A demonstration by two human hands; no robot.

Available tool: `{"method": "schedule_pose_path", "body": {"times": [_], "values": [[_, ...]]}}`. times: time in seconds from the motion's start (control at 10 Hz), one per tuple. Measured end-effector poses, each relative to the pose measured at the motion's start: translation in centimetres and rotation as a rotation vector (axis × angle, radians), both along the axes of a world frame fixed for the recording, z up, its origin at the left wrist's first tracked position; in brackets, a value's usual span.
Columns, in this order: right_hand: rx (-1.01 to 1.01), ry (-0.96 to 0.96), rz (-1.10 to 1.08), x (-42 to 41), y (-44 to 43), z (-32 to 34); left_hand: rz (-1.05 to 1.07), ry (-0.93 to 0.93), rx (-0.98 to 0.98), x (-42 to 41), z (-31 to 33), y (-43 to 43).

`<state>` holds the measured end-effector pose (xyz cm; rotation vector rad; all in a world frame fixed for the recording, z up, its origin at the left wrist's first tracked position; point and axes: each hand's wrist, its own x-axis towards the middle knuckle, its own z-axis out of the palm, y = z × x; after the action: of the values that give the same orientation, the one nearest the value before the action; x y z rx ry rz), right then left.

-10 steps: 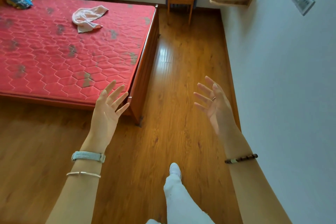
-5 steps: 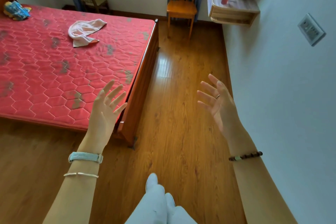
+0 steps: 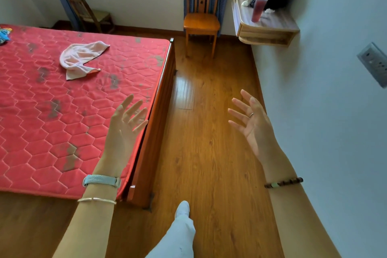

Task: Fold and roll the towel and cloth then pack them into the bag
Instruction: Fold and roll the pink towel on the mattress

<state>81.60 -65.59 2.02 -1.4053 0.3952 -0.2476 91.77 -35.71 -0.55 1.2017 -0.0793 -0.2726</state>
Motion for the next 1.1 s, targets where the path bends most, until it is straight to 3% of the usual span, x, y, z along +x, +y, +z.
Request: {"method": "schedule_pose_path", "body": {"times": [0.6,1.1], "values": [[-0.016,-0.008,-0.02,20.9,-7.3,0.6,-0.038,-0.016,0.066,21.7,1.6,-8.3],[-0.019,0.007,0.063,39.1,-21.7,0.9,0.041,-0.021,0.004,37.9,1.1,-22.2]]}}
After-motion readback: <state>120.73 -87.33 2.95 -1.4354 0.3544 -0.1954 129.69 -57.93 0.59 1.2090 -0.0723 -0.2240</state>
